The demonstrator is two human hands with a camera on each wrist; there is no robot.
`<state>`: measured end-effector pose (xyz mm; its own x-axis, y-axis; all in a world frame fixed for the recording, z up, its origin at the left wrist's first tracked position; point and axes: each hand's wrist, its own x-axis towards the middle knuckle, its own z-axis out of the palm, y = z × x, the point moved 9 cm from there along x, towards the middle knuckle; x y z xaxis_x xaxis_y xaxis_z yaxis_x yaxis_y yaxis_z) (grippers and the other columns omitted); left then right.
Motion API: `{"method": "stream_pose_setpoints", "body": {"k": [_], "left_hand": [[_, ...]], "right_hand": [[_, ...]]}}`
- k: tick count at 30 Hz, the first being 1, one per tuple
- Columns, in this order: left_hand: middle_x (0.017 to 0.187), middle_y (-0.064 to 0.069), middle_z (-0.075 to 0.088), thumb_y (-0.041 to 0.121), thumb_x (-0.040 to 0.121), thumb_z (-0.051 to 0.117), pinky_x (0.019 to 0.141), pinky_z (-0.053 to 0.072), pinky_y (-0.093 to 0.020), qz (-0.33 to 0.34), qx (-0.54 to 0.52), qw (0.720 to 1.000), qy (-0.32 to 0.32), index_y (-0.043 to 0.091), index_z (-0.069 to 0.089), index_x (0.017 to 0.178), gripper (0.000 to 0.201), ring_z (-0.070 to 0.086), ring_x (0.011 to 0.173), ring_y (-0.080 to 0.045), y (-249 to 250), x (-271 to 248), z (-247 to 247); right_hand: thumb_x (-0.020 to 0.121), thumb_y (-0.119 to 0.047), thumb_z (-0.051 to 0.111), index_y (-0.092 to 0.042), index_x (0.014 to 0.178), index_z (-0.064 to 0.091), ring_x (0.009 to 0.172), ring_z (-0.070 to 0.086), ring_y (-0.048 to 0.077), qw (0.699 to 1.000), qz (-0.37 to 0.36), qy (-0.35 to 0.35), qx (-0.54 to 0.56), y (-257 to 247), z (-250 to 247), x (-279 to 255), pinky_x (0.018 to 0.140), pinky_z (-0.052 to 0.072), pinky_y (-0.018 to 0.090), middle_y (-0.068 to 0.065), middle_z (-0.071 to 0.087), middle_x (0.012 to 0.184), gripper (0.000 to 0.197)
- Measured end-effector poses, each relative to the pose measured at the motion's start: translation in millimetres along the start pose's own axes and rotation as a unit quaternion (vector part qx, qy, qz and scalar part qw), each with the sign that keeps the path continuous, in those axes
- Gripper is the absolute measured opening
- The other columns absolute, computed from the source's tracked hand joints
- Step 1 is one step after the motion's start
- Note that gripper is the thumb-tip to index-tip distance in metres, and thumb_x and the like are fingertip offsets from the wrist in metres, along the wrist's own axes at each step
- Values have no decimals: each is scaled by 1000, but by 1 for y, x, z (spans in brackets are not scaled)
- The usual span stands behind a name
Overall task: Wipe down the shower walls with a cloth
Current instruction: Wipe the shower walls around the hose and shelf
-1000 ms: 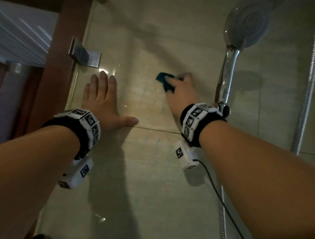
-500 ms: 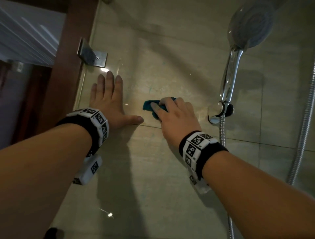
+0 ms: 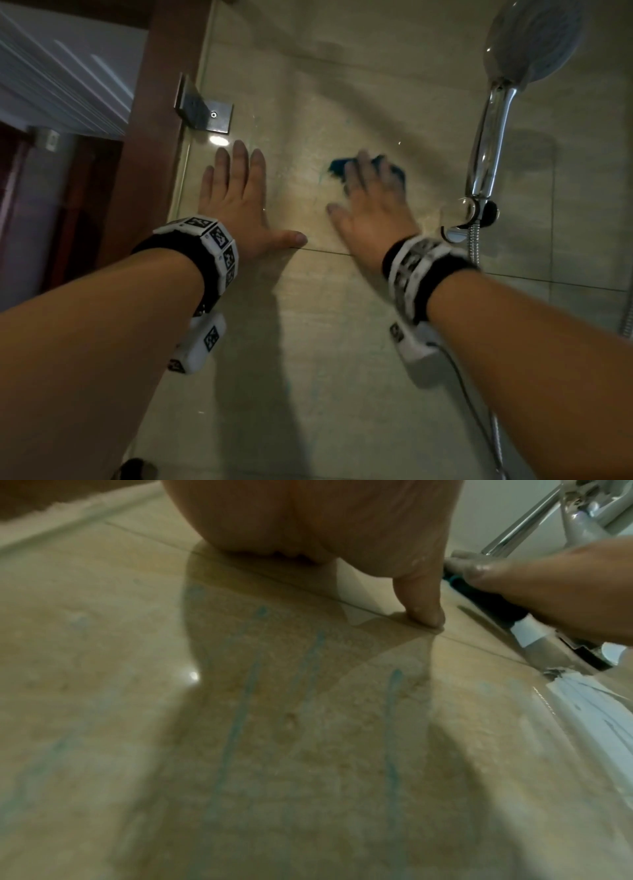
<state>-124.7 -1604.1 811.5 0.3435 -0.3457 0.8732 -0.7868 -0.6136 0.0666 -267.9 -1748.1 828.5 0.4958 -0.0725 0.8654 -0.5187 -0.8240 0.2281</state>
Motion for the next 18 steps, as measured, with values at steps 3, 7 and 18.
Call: {"method": "stream_pose_setpoints", "body": {"k": [3,7,18], "left_hand": [[166,-8,-36,103,59,50,125,-15,-49,2,7,1000,1,20,-29,159,152,-31,154,-32,-1,0,1],[167,-8,-35,104,58,47,125,-14,-49,3,8,1000,11,19,-27,160,152,-29,155,-32,-1,0,0],[168,-10,-33,106,56,42,126,-13,-50,4,10,1000,17,19,-27,160,152,-28,156,-33,-2,0,0]], "right_hand": [[98,-59,18,-12,164,9,157,0,37,996,77,26,29,63,-28,46,127,6,52,13,-1,171,80],[90,-60,7,-15,164,7,157,-6,37,986,148,20,73,107,-35,81,127,0,54,11,-6,172,87],[101,-55,23,-19,163,-10,155,-23,26,996,71,24,43,-19,16,-24,125,-14,49,-1,-19,170,79]]}}
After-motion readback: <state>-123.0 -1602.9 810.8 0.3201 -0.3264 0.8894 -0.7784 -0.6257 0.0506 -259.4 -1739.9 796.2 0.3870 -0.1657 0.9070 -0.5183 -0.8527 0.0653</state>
